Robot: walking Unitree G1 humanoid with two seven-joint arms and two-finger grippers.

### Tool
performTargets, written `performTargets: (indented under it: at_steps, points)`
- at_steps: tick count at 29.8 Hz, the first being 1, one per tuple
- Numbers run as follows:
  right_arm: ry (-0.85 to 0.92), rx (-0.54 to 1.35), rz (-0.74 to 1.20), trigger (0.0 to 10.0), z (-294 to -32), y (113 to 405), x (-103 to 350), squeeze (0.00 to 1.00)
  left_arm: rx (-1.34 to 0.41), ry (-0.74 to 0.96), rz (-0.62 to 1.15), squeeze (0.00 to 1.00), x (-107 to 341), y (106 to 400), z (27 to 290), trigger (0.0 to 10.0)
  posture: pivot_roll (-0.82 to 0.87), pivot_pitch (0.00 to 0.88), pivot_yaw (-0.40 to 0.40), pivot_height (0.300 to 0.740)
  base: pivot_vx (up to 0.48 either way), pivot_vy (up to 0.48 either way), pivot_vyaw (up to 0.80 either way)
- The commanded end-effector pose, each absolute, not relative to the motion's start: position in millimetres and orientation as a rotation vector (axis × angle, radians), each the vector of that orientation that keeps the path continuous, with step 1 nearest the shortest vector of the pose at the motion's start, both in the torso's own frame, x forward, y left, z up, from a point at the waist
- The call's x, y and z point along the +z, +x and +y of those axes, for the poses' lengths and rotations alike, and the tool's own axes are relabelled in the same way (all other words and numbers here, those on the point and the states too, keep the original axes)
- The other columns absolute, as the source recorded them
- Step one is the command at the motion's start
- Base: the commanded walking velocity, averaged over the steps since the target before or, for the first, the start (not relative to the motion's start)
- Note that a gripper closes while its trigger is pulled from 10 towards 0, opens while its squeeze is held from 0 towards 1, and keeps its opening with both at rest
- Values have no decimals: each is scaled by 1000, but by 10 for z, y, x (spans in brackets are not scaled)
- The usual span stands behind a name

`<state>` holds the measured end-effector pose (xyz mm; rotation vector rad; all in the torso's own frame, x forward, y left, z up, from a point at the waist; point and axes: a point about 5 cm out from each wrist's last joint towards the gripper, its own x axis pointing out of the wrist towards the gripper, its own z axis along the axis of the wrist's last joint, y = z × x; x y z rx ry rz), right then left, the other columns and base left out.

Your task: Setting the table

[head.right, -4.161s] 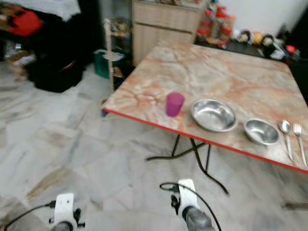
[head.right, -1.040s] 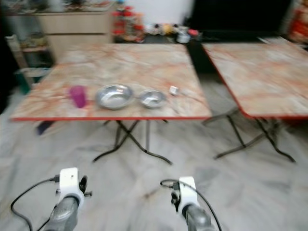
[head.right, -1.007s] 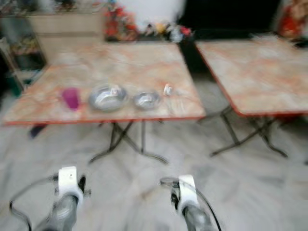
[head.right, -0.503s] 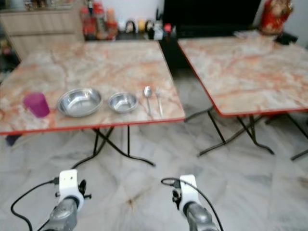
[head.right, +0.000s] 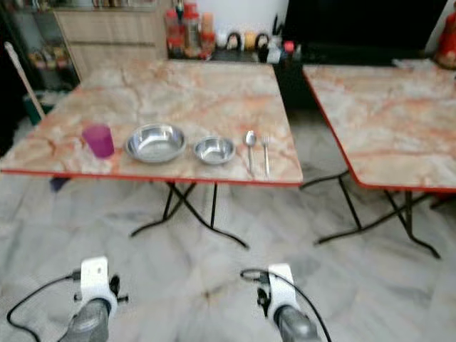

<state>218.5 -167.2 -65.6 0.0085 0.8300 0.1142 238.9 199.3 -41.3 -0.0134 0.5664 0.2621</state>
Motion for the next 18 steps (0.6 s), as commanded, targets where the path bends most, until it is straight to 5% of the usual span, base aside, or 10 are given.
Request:
performTargets:
  at_steps: [1, 7, 18]
  points:
    - [11, 117, 819, 10000, -1659, 2204, -643, 0, 265, -6, 584, 0, -425, 2381, 2001, 10000, 70, 0, -55, 732, 0, 0, 0]
    - [3, 143, 804, 10000, -1614, 2223, -631, 0, 259, 3, 585, 0, -427, 2376, 2007, 10000, 69, 0, -53, 732, 0, 0, 267]
    - [1, 154, 812, 10000, -1636, 2198, -643, 0, 272, 11, 575, 0, -410, 2393, 2017, 10000, 68, 0, -62, 732, 267, 0, 0]
